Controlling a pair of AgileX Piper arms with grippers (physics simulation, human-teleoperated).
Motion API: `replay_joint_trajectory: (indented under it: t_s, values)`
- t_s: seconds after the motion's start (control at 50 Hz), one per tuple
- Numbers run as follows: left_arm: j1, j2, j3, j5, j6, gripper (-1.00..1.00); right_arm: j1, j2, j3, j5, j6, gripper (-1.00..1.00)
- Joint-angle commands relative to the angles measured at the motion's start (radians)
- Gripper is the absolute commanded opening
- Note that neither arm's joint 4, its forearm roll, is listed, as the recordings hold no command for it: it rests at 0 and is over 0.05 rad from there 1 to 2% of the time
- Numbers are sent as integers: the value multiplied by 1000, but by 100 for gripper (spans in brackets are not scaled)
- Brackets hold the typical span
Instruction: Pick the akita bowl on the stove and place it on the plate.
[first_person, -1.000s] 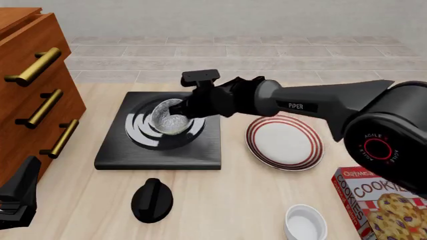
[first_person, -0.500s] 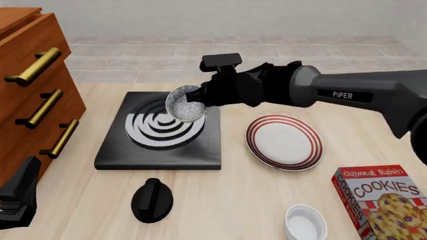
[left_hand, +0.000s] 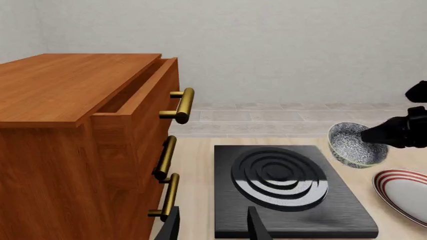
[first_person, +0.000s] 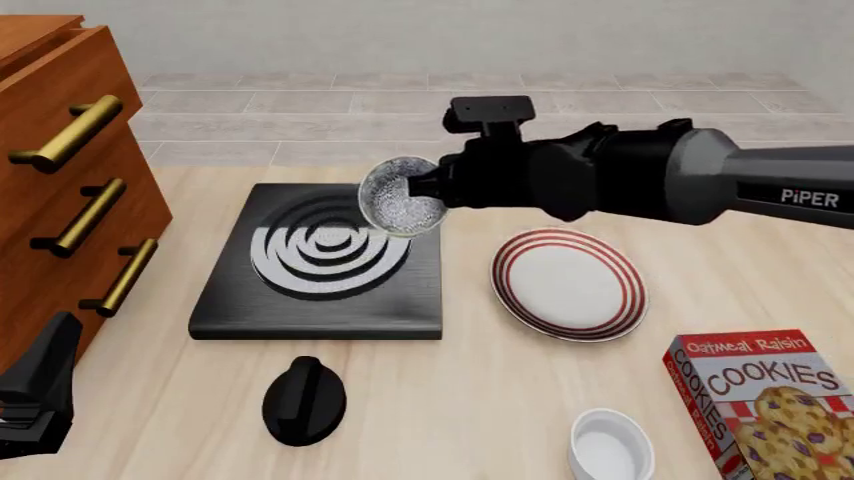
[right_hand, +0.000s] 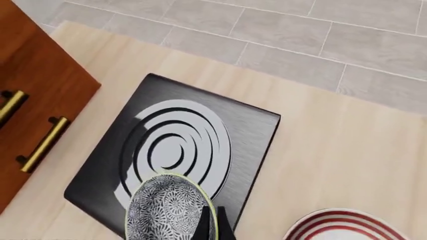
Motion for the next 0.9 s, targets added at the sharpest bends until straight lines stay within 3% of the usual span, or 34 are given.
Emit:
replay_joint_trajectory:
  t_s: [0.02,0.9]
  values:
    - [0,0,0,0,0,100,-21,-85,73,-19,11,-100]
    - [0,0,0,0,0,100,-180,-249,315,-112,-3,-100]
